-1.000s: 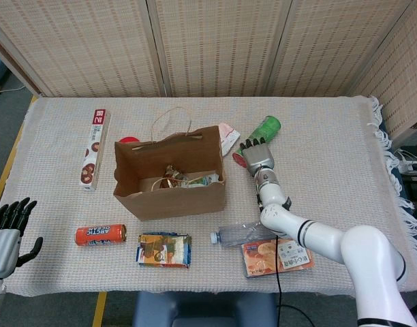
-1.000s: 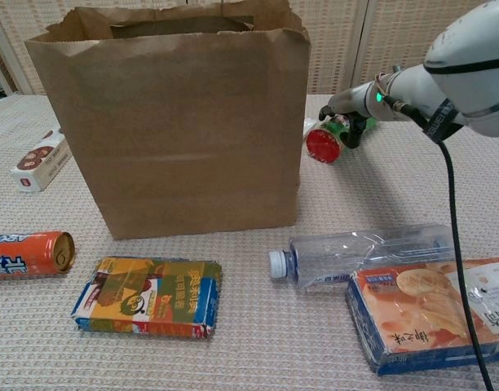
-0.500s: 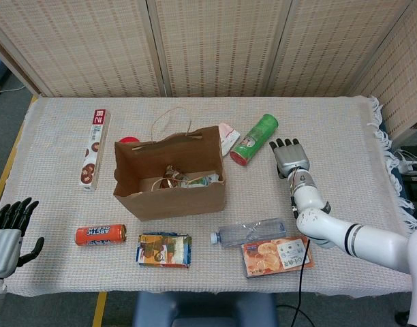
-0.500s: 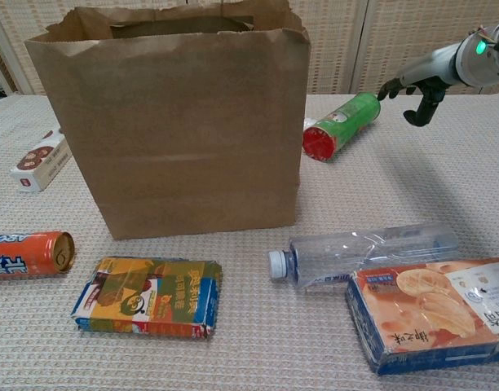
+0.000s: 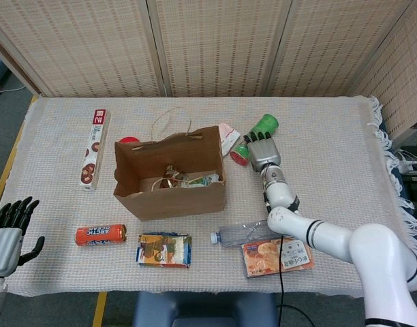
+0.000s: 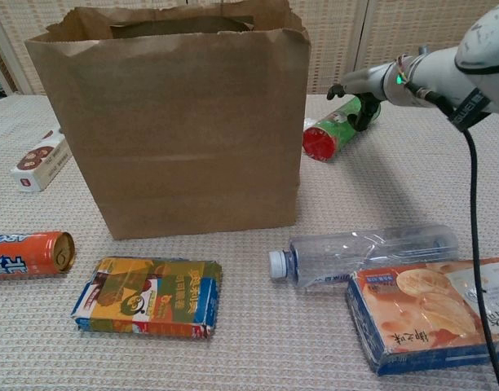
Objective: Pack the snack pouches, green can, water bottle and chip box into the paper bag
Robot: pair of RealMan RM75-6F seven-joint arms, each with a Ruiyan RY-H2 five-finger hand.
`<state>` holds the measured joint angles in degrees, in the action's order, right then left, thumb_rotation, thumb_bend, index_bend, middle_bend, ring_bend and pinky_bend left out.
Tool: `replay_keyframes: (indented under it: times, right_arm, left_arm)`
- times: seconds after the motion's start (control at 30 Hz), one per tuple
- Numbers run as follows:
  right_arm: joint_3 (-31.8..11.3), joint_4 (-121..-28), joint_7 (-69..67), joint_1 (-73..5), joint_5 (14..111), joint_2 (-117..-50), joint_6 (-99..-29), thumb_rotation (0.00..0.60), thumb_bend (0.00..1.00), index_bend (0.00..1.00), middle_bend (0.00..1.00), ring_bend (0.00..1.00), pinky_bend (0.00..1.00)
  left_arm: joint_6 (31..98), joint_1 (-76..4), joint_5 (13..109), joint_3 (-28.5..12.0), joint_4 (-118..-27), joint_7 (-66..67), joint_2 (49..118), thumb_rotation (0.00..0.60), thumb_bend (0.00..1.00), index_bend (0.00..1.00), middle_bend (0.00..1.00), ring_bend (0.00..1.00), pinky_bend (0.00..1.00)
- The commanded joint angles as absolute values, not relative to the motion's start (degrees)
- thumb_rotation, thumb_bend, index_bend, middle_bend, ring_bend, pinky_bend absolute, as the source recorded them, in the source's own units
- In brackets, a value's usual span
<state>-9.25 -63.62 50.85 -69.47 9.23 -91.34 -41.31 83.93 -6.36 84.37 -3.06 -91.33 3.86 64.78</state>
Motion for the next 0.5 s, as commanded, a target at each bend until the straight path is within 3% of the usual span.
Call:
replay_keyframes:
  times: [0.03,0.3,0.5]
  right_arm:
    - [-9.12,-58.18,51.66,-71.91,7.69,-96.14,-38.99,0.600,0.63,0.00,0.00,0.00,0.06]
    - [-10.12,-49.08,51.71,-74.28,8.12,-101.94,-36.12,0.600,0.63,0.00,0.00,0.00,0.01]
    - [-10.22,-44.96,55.41,-76.05,2.00,-103.40,-32.84,0.600,0.63,0.00,0.00,0.00,0.00]
  left_arm:
    - [83.95,-6.34,84.36,-3.05,-91.33,3.85,64.77,0.600,0.39,0.05,0.00,0.00,0.00]
    - [83.98,-6.31,84.26,-3.06,-91.35,3.64,64.73,0.600,0.39,0.06,0.00,0.00,0.00]
    - [84.00,-6.28,84.30,-3.01,-91.37,3.60,64.71,0.600,0.39,0.06,0.00,0.00,0.00]
